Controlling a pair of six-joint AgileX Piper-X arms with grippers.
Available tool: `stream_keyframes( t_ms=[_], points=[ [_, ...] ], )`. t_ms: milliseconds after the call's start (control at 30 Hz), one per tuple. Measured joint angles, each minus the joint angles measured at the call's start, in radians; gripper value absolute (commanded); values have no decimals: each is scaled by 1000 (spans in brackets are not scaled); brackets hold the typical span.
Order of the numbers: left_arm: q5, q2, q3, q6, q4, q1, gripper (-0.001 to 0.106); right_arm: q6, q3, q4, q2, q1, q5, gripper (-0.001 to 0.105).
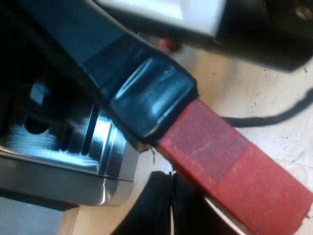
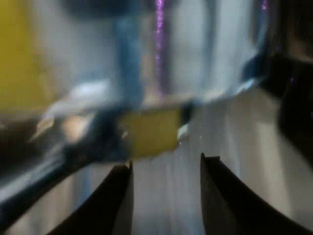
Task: Put the handle in the coffee machine
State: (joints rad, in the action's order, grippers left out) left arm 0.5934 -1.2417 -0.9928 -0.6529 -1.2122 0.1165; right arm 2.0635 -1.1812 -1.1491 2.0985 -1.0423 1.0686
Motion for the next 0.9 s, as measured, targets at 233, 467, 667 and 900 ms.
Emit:
stream_keyframes(
  t_ms=[233, 467, 667, 900],
  points=[
    [33, 0, 0, 0, -40, 2, 1, -12, 99, -12, -71, -38, -26, 19],
    [50, 0, 0, 15, -60, 11, 1, -99, 273, 97, -218, -44, -94, 19],
    [52, 0, 0, 15, -66, 11, 1, -247, 363, 326, -364, -65, -213, 19],
    [54, 0, 0, 17, -66, 11, 1, -369, 478, 572, -533, -140, -291, 24]
  ],
)
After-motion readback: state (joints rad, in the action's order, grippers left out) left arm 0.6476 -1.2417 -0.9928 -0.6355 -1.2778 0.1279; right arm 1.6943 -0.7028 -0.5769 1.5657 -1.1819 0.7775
